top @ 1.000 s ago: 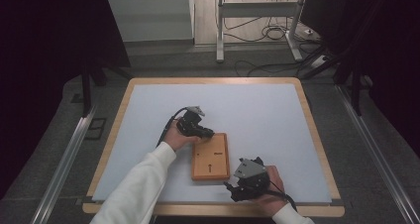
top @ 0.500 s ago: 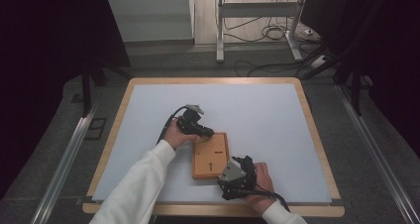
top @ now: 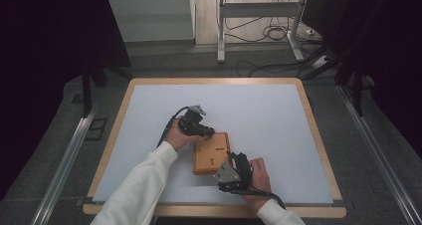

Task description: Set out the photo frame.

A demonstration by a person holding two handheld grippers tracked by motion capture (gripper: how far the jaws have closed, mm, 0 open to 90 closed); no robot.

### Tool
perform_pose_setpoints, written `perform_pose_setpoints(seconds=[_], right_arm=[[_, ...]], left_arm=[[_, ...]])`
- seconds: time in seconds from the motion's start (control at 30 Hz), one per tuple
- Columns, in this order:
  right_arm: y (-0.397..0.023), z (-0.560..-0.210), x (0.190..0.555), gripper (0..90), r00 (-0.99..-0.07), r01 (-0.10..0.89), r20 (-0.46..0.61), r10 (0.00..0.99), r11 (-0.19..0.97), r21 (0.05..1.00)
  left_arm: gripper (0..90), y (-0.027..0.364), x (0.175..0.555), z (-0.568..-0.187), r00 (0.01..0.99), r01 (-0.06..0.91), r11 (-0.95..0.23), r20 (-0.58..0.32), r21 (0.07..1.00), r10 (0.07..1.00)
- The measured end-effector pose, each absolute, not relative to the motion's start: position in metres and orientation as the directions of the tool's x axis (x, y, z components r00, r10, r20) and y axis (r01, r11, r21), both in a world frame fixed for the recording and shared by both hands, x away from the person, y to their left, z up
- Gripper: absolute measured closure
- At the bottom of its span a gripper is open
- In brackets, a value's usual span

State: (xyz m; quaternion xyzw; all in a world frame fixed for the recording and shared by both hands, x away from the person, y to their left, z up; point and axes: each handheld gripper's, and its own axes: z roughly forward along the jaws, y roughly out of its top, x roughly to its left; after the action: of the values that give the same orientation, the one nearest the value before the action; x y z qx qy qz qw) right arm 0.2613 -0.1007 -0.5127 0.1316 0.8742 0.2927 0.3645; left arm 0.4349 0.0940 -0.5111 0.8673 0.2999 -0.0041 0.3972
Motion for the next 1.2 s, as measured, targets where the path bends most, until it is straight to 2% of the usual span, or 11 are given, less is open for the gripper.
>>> perform_pose_setpoints(seconds=[0.2,0.4,0.5,0.7,0.8,0.93,1.13,1.2], right_arm=[[-0.097,-0.505,0.265,37.2,-0.713,0.001,-0.553,0.43,0.79,0.613],[-0.097,-0.499,0.267,41.2,-0.718,-0.013,-0.551,0.426,0.783,0.622],[-0.098,-0.497,0.268,41.7,-0.723,-0.008,-0.543,0.427,0.781,0.625],[-0.097,-0.496,0.268,42.1,-0.728,-0.01,-0.543,0.417,0.787,0.617],[-0.097,-0.496,0.269,42.0,-0.73,-0.011,-0.541,0.417,0.785,0.62],[-0.098,-0.493,0.27,42.1,-0.738,0.001,-0.523,0.426,0.776,0.63],[-0.098,-0.491,0.27,42.2,-0.744,0.004,-0.521,0.419,0.782,0.623],[-0.097,-0.491,0.27,42.3,-0.749,0.012,-0.512,0.42,0.781,0.624]], left_arm=[[78.4,0.093,0.434,-0.512,0.82,0.518,-0.512,-0.227,0.685,0.526],[73.2,0.094,0.434,-0.512,0.819,0.517,-0.5,-0.229,0.695,0.527],[66.7,0.098,0.431,-0.51,0.806,0.518,-0.476,-0.221,0.711,0.549],[44.2,0.119,0.421,-0.503,0.769,0.533,-0.419,-0.215,0.735,0.602],[38.6,0.135,0.41,-0.5,0.754,0.529,-0.402,-0.196,0.748,0.627],[37.1,0.151,0.392,-0.501,0.739,0.522,-0.369,-0.191,0.769,0.646],[36.1,0.171,0.366,-0.509,0.726,0.519,-0.388,-0.153,0.762,0.671],[38.0,0.179,0.36,-0.509,0.702,0.513,-0.357,-0.141,0.781,0.699]])
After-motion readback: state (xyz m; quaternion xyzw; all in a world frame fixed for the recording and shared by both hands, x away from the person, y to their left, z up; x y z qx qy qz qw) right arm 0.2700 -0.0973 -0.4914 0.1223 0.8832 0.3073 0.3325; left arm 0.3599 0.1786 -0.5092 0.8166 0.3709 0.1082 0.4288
